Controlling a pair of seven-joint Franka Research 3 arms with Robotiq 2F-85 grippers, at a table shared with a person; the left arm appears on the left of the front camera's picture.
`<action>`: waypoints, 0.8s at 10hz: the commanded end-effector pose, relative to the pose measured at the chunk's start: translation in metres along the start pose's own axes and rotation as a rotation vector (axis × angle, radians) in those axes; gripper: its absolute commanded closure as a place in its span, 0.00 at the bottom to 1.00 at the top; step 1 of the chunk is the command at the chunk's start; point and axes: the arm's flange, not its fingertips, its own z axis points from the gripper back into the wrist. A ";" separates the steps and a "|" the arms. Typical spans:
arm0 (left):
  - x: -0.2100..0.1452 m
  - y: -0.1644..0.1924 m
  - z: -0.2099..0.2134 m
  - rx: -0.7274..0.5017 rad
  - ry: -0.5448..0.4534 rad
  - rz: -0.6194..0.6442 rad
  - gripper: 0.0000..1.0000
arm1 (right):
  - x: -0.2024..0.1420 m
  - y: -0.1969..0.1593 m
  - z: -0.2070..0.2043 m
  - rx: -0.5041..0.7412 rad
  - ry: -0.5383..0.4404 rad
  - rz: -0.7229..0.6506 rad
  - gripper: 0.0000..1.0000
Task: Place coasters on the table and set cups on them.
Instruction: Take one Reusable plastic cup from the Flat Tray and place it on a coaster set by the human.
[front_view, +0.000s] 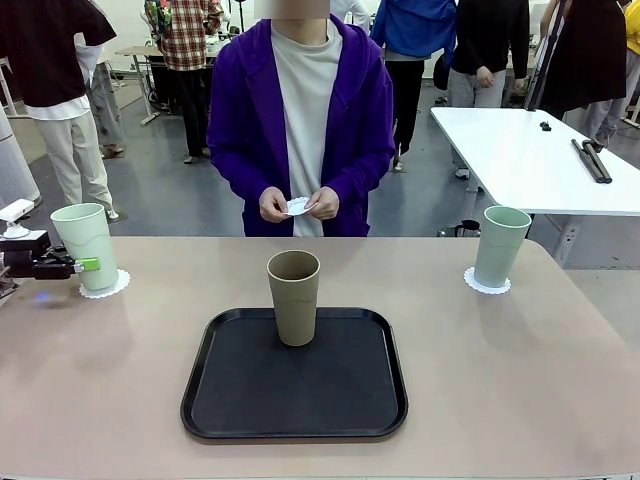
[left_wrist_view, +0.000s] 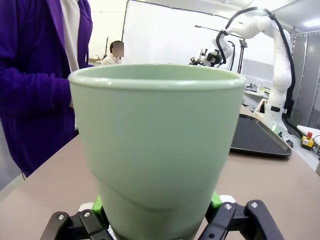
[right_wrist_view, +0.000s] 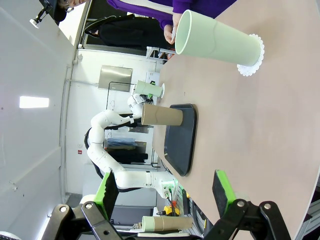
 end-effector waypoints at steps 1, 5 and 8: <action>0.000 0.003 0.004 -0.033 -0.021 -0.045 0.17 | 0.000 0.002 -0.001 0.010 -0.005 0.002 0.00; -0.008 0.002 0.003 -0.042 0.005 -0.076 0.17 | 0.000 0.002 -0.001 0.010 -0.005 0.002 0.00; -0.011 0.003 0.004 -0.049 0.014 -0.114 0.17 | 0.000 0.002 -0.001 0.010 -0.005 0.002 0.00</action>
